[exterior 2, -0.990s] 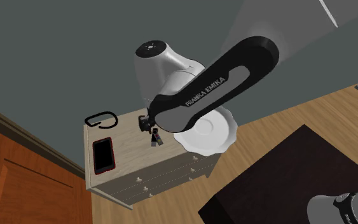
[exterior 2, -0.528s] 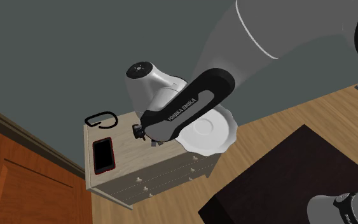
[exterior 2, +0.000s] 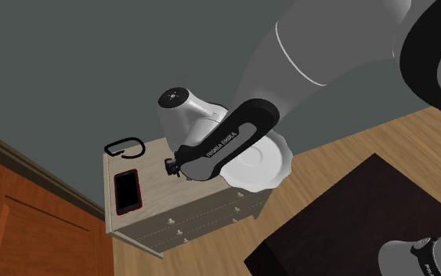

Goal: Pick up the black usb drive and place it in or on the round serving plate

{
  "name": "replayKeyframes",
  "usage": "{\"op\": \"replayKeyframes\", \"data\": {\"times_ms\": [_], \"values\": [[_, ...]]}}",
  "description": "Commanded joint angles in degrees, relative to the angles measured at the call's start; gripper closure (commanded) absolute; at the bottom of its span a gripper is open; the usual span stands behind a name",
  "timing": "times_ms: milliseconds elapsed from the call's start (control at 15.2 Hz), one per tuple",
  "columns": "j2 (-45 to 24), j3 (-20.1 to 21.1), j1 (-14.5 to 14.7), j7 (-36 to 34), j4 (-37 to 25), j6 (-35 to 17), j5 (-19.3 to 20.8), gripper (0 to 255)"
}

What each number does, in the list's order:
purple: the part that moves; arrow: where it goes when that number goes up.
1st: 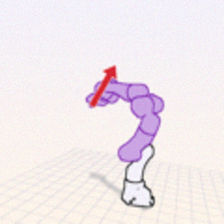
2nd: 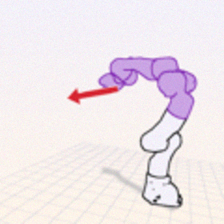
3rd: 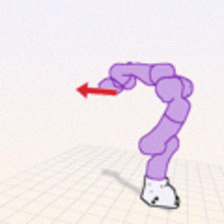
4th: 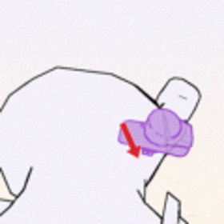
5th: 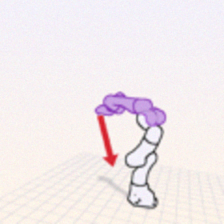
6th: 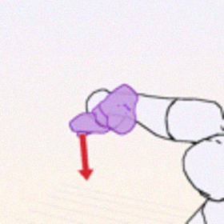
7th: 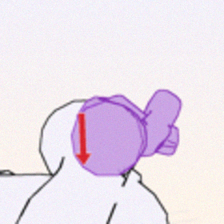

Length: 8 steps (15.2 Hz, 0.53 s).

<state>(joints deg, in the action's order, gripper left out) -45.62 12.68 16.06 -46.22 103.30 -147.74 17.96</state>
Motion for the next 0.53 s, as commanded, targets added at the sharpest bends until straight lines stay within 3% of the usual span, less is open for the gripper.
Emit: {"op": "replayKeyframes", "data": {"times_ms": [0,198,264,462], "values": [[-0.1,0.0,0.0,0.0,0.0,0.0,0.0,0],[0.0,0.0,0.0,0.0,0.0,0.0,0.0,0],[0.0,0.0,0.0,0.0,0.0,0.0,0.0,255],[0.0,0.0,0.1,-0.1,-0.1,0.0,0.0,255]]}}
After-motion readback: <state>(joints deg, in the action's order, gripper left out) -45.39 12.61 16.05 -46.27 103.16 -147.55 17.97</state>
